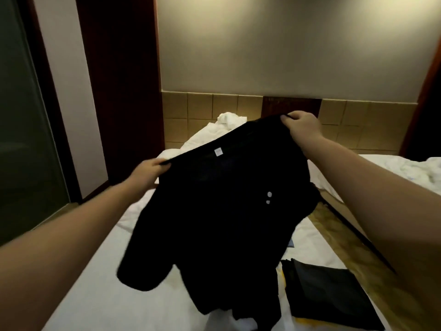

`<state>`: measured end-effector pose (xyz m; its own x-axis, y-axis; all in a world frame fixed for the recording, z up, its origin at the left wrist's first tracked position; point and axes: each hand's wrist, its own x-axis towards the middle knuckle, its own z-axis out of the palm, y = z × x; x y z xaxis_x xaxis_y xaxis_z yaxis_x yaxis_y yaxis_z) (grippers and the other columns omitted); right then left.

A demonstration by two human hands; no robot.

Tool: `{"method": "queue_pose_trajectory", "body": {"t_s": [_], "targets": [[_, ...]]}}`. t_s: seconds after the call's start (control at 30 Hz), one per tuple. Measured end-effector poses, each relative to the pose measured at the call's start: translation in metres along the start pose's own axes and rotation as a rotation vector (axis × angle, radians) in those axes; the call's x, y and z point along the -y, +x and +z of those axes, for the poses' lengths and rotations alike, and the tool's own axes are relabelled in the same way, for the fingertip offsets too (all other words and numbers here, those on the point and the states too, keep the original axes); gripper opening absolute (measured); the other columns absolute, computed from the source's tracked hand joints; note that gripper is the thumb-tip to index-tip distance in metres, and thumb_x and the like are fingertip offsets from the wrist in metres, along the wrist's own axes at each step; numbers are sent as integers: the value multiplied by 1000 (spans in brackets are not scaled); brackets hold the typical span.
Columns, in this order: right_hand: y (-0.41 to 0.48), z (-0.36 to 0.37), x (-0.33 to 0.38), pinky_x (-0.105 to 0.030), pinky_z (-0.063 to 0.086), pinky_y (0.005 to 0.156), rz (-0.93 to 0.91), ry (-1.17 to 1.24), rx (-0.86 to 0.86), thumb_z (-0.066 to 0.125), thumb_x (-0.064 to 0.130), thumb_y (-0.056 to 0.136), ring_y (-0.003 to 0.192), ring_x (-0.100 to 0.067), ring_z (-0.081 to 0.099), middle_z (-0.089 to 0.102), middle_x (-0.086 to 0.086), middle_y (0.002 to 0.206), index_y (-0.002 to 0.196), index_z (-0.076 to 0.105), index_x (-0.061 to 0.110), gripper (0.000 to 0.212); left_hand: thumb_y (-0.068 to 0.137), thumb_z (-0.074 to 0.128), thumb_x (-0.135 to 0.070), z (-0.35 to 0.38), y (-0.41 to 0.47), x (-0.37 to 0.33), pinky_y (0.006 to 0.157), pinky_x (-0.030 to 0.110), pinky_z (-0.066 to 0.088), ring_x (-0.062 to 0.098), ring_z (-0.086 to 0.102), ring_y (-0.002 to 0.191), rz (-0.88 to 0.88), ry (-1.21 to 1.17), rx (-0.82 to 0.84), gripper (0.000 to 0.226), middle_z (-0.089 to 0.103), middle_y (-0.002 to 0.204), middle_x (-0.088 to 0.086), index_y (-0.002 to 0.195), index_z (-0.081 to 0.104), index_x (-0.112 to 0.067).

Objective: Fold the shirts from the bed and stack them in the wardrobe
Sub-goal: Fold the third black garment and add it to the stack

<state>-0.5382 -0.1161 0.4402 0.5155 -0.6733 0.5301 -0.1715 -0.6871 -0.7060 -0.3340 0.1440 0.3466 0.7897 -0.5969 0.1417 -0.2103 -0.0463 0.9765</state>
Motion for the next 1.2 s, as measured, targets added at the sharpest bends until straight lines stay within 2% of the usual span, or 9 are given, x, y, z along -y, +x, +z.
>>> {"method": "queue_pose_trajectory", "body": {"t_s": [0.07, 0.2, 0.3, 0.37, 0.6, 0.77, 0.9, 1.07, 1.2], "targets": [[2, -10, 5, -26, 36, 70, -66, -24, -18, 53, 35, 93, 90, -15, 55, 62, 2, 88, 97, 66, 18, 22, 96, 45, -10, -6, 4, -29, 65, 28, 41, 16, 57, 75, 44, -64, -29, 18, 63, 75, 0, 94, 61, -16], [20, -33, 22, -27, 35, 78, -141, -74, -87, 55, 32, 93, 102, -23, 58, 67, -10, 107, 109, 68, 9, 31, 94, 49, -20, -24, -4, -88, 63, 27, 44, 12, 66, 63, 86, -30, 137, 16, 69, 69, -3, 99, 61, -11], [38, -51, 35, -29, 38, 81, -122, -107, -45, 54, 29, 94, 108, -28, 58, 66, -11, 109, 110, 67, 8, 29, 70, 71, -54, -38, -14, -125, 60, 24, 49, 13, 67, 69, 137, 126, 455, 54, 67, 81, 2, 103, 62, -12], [45, -59, 42, -29, 38, 79, -78, -116, -38, 52, 26, 95, 106, -28, 59, 66, -11, 107, 111, 67, 6, 29, 50, 80, -62, -46, -15, -144, 57, 20, 51, 14, 67, 71, 162, 136, 539, 75, 68, 82, 3, 104, 65, -13], [40, -75, 52, -35, 45, 91, -26, -30, 33, 54, 32, 94, 102, -26, 60, 67, -10, 106, 108, 67, 9, 31, 42, 91, -40, -65, -9, -165, 60, 22, 54, 15, 68, 75, 218, 65, 470, 59, 69, 85, 6, 90, 73, -10], [34, -82, 69, -23, 40, 68, -161, 176, 81, 52, 26, 95, 85, -18, 55, 61, -7, 88, 106, 65, 7, 26, 82, 63, -24, -74, -6, -185, 58, 19, 52, 9, 66, 65, 325, 135, 119, 15, 62, 86, 5, 92, 65, -13], [33, -88, 71, -14, 44, 46, 5, 242, 270, 46, 19, 98, 62, -14, 55, 57, -5, 75, 101, 60, 5, 20, 48, 85, -51, -80, -13, -191, 56, 20, 51, 14, 64, 66, 215, 327, 313, 67, 63, 78, 6, 94, 65, -7], [30, -90, 58, -13, 39, 34, 167, 358, 477, 48, 23, 97, 37, -5, 56, 60, 2, 47, 83, 59, 7, 23, 55, 77, -60, -88, -6, -182, 54, 21, 50, 15, 58, 64, 122, 8, 390, 56, 60, 71, 4, 82, 67, -12], [23, -98, 47, -18, 50, 48, 127, 244, 589, 57, 27, 89, 57, -10, 66, 67, -3, 71, 92, 69, 8, 23, 62, 84, -41, -85, -8, -167, 54, 23, 51, 14, 58, 60, 77, 88, 583, 41, 58, 72, 6, 82, 68, -9]]}}
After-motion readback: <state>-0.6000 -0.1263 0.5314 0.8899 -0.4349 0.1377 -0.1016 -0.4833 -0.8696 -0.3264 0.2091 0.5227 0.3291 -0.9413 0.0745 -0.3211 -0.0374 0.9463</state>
